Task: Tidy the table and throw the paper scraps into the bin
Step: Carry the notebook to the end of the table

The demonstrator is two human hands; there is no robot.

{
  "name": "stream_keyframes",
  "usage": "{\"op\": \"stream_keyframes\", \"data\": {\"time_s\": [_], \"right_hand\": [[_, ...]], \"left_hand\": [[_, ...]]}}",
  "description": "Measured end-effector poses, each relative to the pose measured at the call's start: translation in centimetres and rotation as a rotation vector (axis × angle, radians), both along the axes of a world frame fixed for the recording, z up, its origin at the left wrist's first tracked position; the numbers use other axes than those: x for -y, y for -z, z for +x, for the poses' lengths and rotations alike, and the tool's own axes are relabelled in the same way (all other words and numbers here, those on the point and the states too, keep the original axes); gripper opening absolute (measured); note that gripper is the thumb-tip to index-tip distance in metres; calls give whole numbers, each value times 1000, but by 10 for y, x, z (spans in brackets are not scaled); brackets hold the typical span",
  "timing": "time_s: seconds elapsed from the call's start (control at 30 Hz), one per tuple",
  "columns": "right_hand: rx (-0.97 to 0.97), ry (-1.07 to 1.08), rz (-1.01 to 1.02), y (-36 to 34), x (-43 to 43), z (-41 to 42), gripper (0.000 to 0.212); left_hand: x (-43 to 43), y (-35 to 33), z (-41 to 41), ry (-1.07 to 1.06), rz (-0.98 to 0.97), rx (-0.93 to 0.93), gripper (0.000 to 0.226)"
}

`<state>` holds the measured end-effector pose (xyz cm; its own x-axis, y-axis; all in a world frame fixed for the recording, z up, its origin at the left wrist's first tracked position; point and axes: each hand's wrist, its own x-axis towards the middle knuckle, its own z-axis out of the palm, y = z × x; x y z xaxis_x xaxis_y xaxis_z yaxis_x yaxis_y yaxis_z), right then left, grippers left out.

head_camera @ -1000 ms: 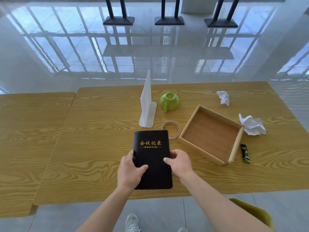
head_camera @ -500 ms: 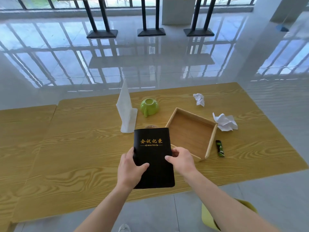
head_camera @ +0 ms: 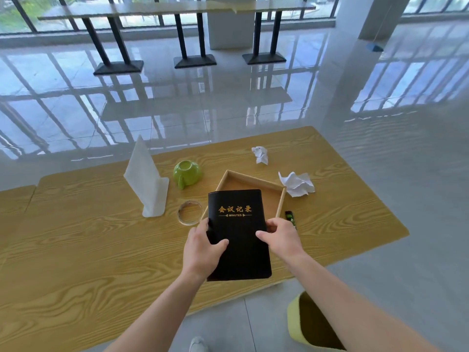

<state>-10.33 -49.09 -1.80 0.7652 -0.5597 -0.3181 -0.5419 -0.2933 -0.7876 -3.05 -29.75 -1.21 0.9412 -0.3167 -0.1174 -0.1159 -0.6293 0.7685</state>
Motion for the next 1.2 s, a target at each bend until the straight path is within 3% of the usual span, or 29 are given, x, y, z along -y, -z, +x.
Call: {"op": "stream_keyframes", "data": {"time_s": [0.4,0.83,1.03,1.2], "right_hand": [[-17,226,5,-15,39,-12,17],[-132,389,-34,10,164,-42,14],[-199,406,-34,38,260,-49,12],[-268,376,-88,60,329,-43,17]], "left_hand": [[63,-4,34,255,-28,-68,71],[200,10,13,458,-6,-232,43],[300,33,-1,422,0,-281,51],[363,56,-9,411,38,-324,81]]}}
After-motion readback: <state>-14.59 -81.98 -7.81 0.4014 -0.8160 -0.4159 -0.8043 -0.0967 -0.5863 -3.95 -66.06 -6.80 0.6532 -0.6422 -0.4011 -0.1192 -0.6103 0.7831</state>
